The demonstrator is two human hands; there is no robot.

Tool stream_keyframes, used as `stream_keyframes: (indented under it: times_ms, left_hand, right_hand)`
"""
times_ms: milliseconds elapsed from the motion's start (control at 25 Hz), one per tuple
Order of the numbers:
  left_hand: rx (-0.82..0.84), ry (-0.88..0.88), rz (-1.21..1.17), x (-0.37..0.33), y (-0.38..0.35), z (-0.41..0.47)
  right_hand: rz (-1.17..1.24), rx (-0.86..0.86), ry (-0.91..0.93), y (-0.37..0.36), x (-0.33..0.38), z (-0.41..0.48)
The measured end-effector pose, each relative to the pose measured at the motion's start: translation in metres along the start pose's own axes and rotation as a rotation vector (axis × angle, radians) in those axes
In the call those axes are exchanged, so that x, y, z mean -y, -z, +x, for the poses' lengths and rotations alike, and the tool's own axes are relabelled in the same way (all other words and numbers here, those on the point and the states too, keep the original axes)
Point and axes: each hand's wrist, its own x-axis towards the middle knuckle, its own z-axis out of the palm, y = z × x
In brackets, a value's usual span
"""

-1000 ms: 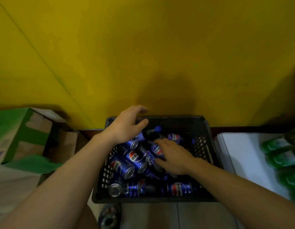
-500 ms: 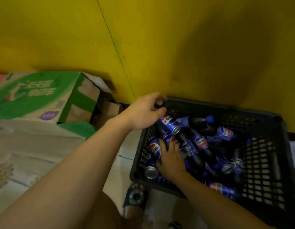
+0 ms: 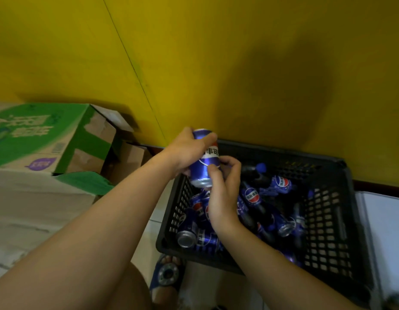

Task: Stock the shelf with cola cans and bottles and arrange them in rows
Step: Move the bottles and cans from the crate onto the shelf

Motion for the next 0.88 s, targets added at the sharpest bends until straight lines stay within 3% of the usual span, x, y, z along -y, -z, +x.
stream_keyframes:
  times_ms: [120,240,400,640,880]
  left_hand:
    - [-0.125,-0.166,-0.228,-0.004,0.005,0.001]
    - [-0.124,-0.130,-0.358,-0.006,0.016,-0.004]
    - [-0.054,-0.069,-0.397,-0.010,0.018,-0.008]
    - [-0.004,-0.051,-0.407,-0.020,0.013,-0.003]
    - [0.058,-0.061,-0.416,-0.040,-0.003,-0.010]
  right_hand:
    - [-0.224,-0.009,0.081,0.005,-0.014,0.016]
    - [-0.745,-0.050,-0.165,0.044,-0.072,0.040]
    - [-1.086,0.316,-0.446,0.087,-0.146,0.030]
    - [-1.178,0.436,-0.459,0.086,-0.137,0.046]
    - [-0.961,0.285,-0.162,0.100,-0.021,0.051]
